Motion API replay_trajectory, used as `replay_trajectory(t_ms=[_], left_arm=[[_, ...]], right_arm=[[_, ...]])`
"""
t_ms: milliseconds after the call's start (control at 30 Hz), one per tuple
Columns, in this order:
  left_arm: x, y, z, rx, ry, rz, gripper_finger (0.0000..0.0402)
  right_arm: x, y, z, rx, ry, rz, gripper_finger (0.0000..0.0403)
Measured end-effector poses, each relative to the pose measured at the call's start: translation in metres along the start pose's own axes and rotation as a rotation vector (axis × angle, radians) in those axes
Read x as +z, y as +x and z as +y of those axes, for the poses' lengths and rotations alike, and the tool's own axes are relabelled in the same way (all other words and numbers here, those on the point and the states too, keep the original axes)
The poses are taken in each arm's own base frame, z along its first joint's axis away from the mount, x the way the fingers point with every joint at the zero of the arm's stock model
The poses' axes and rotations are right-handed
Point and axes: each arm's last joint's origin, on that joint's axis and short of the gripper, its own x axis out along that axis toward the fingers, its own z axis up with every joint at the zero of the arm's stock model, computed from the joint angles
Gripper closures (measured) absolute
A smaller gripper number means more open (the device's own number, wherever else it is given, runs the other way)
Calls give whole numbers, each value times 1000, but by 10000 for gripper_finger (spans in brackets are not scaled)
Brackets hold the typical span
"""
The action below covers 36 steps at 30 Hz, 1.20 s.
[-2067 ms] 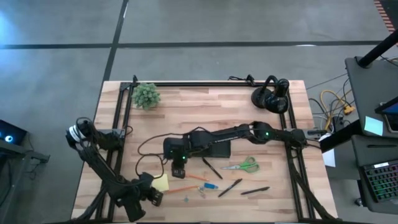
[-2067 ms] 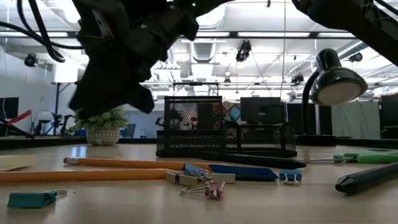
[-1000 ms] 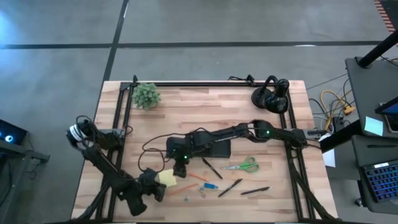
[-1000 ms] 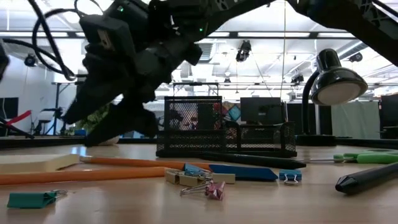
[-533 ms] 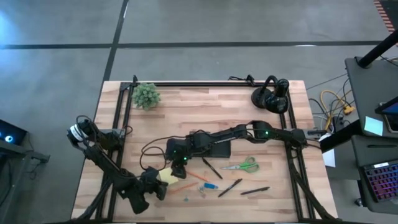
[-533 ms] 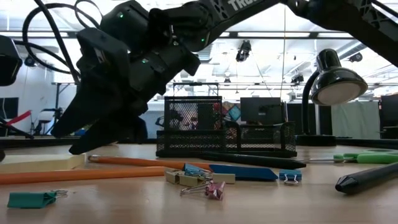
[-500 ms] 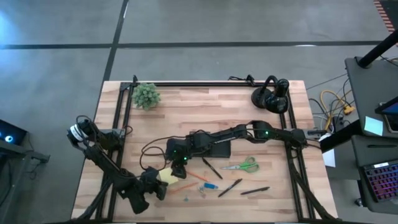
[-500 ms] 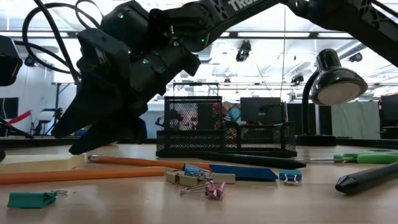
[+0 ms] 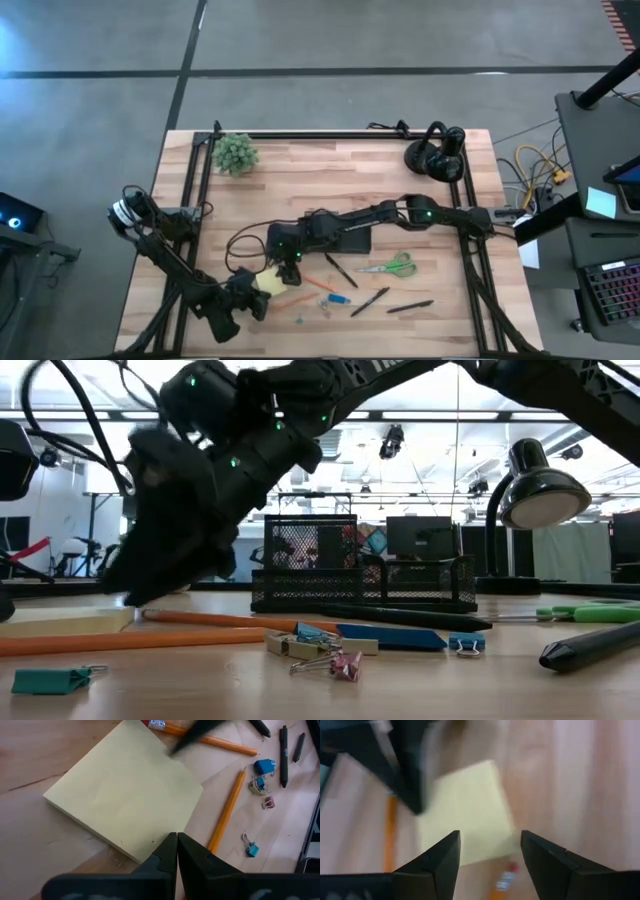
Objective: Pick and place office supplies into organizer
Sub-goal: Put the yellow sticky note into the black desk organizer
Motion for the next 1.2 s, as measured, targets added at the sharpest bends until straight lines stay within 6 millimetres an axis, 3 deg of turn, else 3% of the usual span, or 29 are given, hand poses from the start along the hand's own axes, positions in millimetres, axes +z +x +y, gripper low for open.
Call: replay_trajectory(t_ms=[200, 400, 767, 1200], left_arm=[[0, 0, 0, 0, 0, 1, 401], [0, 0, 0, -1, -1, 1, 401], [0, 0, 0, -5, -2, -3, 401], [0, 0, 0, -8, 20, -9, 402]], right_arm=[[6, -8, 3, -20, -24, 12, 202], [-8, 9, 5, -7, -11, 61, 202], [-8, 15, 14, 0, -15, 38, 206], [-8, 14, 22, 6, 1, 71, 309]])
